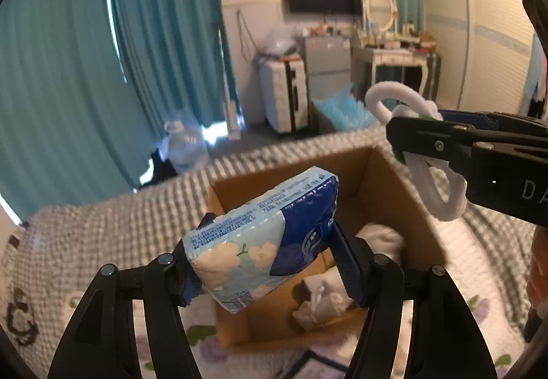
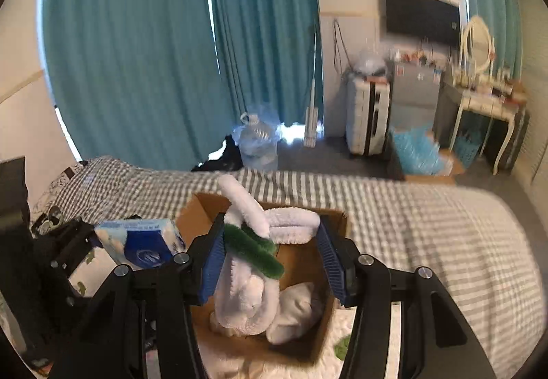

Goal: Organize soft objects
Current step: 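Lift both held items over the cardboard box and open both grippers to drop them, then withdraw both open grippers from the box back toward the quilt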

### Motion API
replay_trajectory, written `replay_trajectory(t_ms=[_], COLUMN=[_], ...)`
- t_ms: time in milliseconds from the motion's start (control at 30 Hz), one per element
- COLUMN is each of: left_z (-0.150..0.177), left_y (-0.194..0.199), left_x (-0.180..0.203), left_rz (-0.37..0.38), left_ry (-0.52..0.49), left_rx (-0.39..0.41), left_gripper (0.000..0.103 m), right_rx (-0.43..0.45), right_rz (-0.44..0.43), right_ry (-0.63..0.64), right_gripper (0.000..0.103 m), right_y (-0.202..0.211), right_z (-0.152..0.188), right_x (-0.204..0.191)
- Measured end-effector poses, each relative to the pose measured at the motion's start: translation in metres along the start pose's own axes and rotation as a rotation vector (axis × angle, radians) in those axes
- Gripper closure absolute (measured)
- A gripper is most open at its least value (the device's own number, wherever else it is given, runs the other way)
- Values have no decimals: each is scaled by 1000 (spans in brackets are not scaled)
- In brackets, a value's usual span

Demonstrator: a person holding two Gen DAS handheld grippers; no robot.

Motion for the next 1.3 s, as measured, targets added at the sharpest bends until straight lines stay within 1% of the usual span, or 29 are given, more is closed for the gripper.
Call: replay_trajectory(t_ms=[67, 167, 233, 300, 367, 400, 433, 467, 533, 600, 667, 733, 800, 933, 1033, 1100, 1167, 1200, 1233, 1300], left_z=[8, 14, 13, 14, 14, 16, 15, 14, 9, 5, 1, -5, -10, -26, -35, -41, -41, -40, -37, -29], left_y=[-20, -40, -43, -42, -38, -34, -32, -30, -24, -16, -6, 10, 29, 87, 141, 176, 215, 229, 245, 271], left_x=[-1, -1, 3, 2, 1, 0, -2, -4, -6, -8, -7, -3, -3, -5, -10, -9, -5, -4, -2, 3], left_rz=[27, 51, 57, 32, 42, 45, 35, 22, 11, 25, 20, -3, 3, -12, -33, -42, -69, -75, -81, -77], left_ry=[15, 33, 27, 20, 24, 24, 25, 28, 30, 36, 34, 31, 38, 62, 78, 70, 54, 53, 49, 40], left_rx=[-23, -42, -32, -13, 11, 15, 16, 17, 18, 10, -6, 4, 21, 75, 149, 191, 237, 255, 269, 296], left_gripper=[39, 39, 39, 39, 36, 36, 33, 31, 31, 30, 23, 23, 23, 23, 23, 23, 22, 20, 16, 15], right_rx=[-40, -69, -81, -77, -75, -79, -75, -69, -63, -46, -34, -19, -5, 46, 90, 125, 148, 159, 169, 192], right_rz=[7, 1, 1, -1, -19, -18, -11, -3, 13, 13, 24, 34, 39, 84, 101, 131, 138, 140, 147, 155], right_ry=[-13, -6, 2, -3, -35, -39, -40, -38, -40, -43, -41, -34, -20, 42, 63, 87, 108, 115, 120, 123], right_gripper=[52, 52, 51, 51, 44, 34, 22, 20, 19, 19, 18, 18, 18, 18, 18, 17, 16, 13, 11, 10], right_y=[-30, -55, -67, -70, -71, -70, -67, -63, -54, -37, -21, 1, 23, 83, 137, 168, 199, 215, 228, 258], right_z=[9, 24, 31, 38, 39, 39, 39, 36, 32, 27, 22, 17, 11, -4, -13, -16, -15, -14, -12, -6], right_x=[8, 15, 19, 22, 27, 28, 27, 28, 26, 25, 23, 22, 18, 11, 5, -3, -11, -16, -20, -28])
Point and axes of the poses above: each gripper's, at about its wrist camera, not at the fingertips, and y roughly against the way its jaws point, x to its right, z to its underside, the point moved 3 cm from there along -y, roughly the way its jaws point, and after that the axes turned 1 degree about -x, right-handed, at the moved point
